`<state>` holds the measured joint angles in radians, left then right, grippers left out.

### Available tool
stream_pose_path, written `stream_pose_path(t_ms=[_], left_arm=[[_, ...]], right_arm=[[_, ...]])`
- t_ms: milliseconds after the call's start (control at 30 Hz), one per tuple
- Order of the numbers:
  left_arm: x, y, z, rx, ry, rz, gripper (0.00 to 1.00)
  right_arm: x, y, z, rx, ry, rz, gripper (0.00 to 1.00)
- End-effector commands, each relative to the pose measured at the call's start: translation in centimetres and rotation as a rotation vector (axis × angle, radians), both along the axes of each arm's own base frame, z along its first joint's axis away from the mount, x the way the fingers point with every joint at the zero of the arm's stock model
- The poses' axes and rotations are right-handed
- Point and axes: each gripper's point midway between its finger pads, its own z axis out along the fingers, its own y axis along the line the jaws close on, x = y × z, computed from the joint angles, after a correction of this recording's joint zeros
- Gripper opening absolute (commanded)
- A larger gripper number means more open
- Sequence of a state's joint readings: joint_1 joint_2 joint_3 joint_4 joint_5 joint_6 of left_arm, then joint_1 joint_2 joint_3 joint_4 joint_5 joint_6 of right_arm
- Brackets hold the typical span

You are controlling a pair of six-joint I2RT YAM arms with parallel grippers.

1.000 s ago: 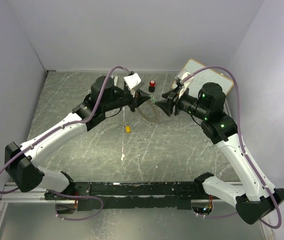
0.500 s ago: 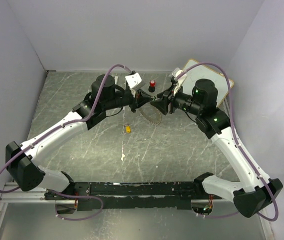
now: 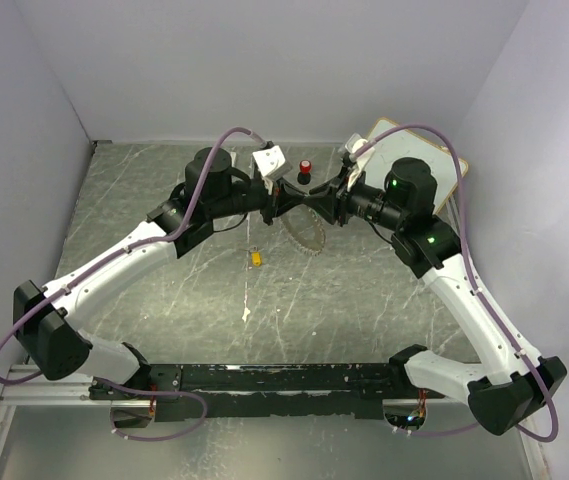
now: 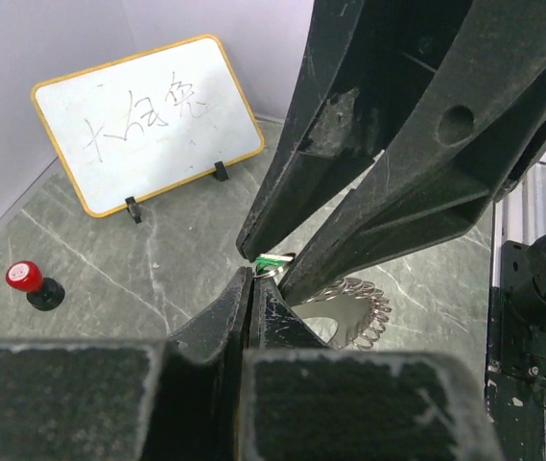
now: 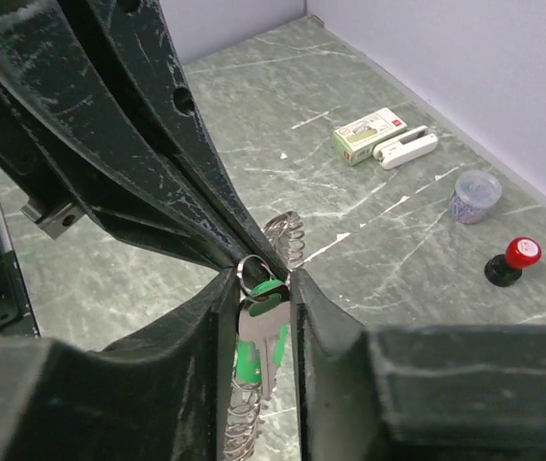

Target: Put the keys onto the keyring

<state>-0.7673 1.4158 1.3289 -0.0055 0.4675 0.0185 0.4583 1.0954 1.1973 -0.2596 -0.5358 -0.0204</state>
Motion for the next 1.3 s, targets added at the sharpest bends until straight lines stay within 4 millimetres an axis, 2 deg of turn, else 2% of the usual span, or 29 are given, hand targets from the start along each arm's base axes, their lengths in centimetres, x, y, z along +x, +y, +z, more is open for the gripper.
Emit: stream_pose_path(t_ms=[0,233,500,733,1000,1267], left_arm=[[-0.3,-0.3,2.1,-0.041,-0.034,-0.035,0.07],[-0.5,-0.4,1.9,-0.024,-0.032,-0.052,0.07],[-0.7,-0.3,1.5,-0.025,-0.034,-0.060,0.07],[-1.0,0.1,1.7,-0.065,-0.081,-0.056,0.07],[-1.6,1.0,3.0,-0.175,-0.156,-0.037,0.07],[-1.4,2.3,4.4,-0.278,-0.194,0.010,0.07]], right_arm=[[-0.2,0.0,1.5,0.020,-0.047,0.001,0.22],[-0.4,0.1,2.0,0.030,-0.060,0.010,0.00],[-0.8,0.0,2.8,0.057,-0.077,0.013,0.00],[-0.4,0.4,3.2,0.152,-0.008,-0.016,0.00],[0.4,0.1,3.8,0.266,0.035,-0.090,0.00],[1.4,-0.8,3.8,0.303,0.085,-0.185,0.00]])
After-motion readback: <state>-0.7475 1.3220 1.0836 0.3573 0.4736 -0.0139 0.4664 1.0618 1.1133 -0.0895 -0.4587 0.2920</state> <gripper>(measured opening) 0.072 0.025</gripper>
